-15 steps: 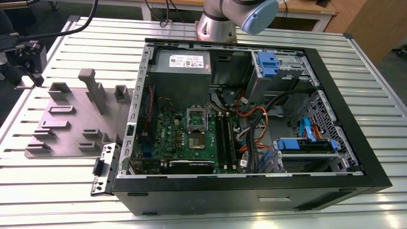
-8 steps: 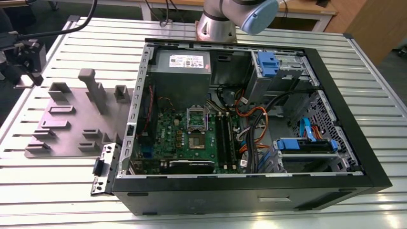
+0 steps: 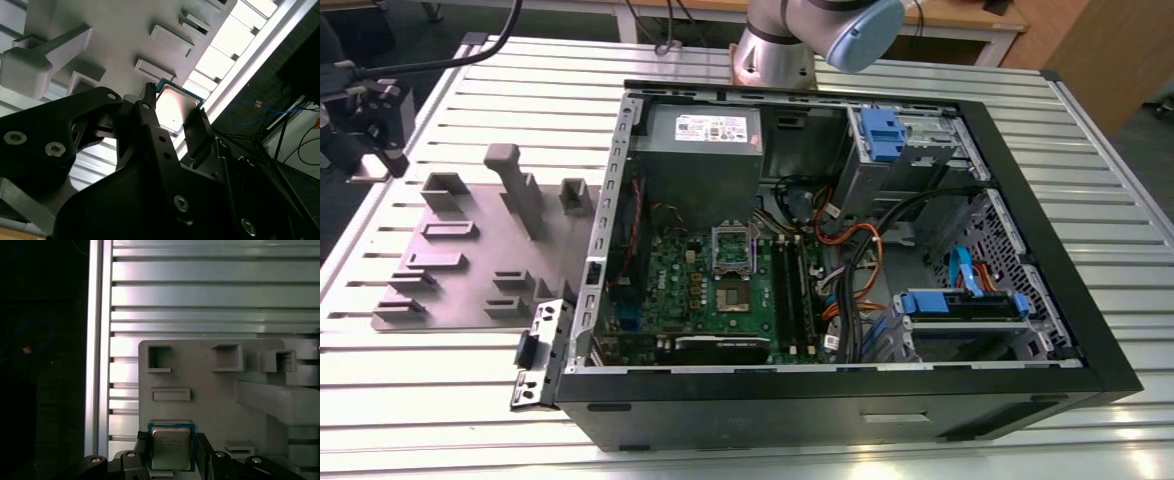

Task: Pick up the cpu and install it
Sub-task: 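Pick up the cpu and move it towards the insertion slot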

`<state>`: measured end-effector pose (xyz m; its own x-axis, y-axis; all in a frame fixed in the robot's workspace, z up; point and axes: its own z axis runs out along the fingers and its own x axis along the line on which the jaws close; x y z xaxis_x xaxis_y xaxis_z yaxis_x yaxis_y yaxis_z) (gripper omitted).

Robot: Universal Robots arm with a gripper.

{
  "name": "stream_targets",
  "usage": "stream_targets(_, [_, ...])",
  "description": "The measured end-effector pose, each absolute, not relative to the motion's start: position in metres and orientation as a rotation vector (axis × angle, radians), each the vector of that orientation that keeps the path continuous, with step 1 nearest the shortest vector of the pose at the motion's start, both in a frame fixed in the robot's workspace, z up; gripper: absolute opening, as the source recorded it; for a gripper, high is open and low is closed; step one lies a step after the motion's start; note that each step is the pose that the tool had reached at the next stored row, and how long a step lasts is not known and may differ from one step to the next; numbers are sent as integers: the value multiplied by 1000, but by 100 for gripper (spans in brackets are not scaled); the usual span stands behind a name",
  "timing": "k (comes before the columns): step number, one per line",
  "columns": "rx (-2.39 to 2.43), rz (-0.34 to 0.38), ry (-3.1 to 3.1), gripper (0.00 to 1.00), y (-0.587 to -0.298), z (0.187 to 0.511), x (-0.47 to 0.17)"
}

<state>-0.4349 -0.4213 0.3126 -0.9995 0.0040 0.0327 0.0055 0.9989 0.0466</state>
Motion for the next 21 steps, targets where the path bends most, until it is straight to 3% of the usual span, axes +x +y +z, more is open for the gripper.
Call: stream_targets(21, [-7, -72, -3108, 47, -421, 319, -435])
